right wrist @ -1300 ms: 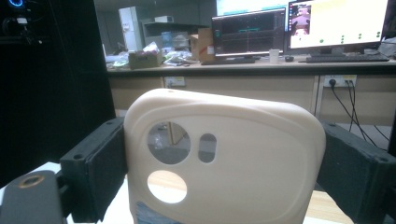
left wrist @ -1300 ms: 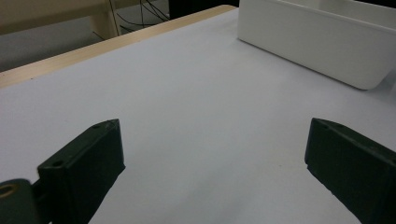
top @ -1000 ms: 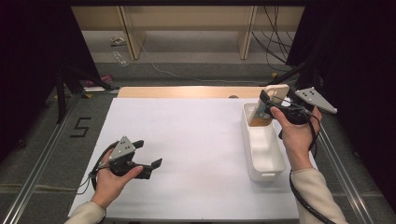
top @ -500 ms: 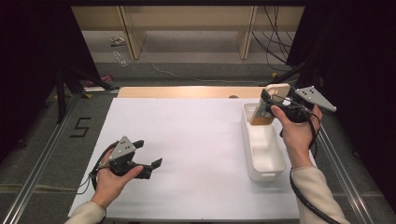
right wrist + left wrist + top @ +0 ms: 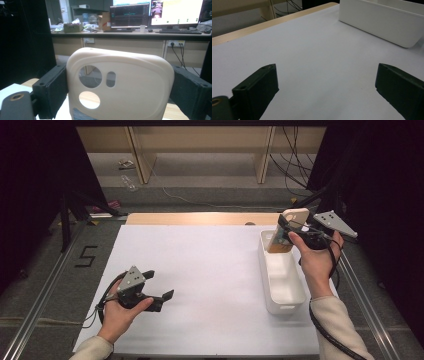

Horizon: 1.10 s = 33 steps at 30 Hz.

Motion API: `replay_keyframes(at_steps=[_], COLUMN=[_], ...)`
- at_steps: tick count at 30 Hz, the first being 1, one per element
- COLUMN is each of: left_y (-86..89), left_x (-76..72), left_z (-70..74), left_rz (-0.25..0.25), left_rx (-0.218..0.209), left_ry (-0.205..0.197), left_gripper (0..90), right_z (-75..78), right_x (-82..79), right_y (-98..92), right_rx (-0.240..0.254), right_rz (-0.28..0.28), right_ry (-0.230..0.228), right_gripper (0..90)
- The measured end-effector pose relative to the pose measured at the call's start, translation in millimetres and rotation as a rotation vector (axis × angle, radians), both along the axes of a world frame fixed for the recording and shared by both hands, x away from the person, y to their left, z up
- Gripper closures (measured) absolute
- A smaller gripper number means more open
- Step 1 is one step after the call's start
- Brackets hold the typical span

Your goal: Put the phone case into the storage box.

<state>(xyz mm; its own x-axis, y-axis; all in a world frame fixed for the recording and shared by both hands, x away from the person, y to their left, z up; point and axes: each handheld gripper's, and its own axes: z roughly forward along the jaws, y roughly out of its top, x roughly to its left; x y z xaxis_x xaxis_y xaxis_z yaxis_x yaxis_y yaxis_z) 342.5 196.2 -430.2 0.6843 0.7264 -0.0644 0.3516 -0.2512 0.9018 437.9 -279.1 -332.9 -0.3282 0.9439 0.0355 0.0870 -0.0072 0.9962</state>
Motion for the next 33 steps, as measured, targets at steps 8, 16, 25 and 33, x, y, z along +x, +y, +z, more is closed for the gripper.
replay_keyframes(at_steps=[8, 16, 25, 33], left_y=[-0.1, 0.3, 0.4, 0.5], left_x=[0.2, 0.2, 0.3, 0.2], left_z=[-0.2, 0.2, 0.3, 0.4], left_rz=[-0.002, -0.001, 0.0, 0.001], left_rx=[0.0, 0.0, 0.001, -0.002], left_ry=[0.001, -0.001, -0.001, 0.0], left_gripper=[4.1, 4.1, 4.1, 4.1], right_z=[-3.8, -4.4, -5.8, -8.5], right_x=[2.9, 6.5, 9.7, 11.8], right_y=[-0.8, -1.1, -0.4, 1.4], right_rx=[-0.025, -0.036, -0.045, -0.055], right_rz=[-0.007, -0.013, -0.014, -0.014], right_ry=[0.016, 0.017, 0.019, 0.025], right_gripper=[11.5, 11.5, 11.5, 11.5])
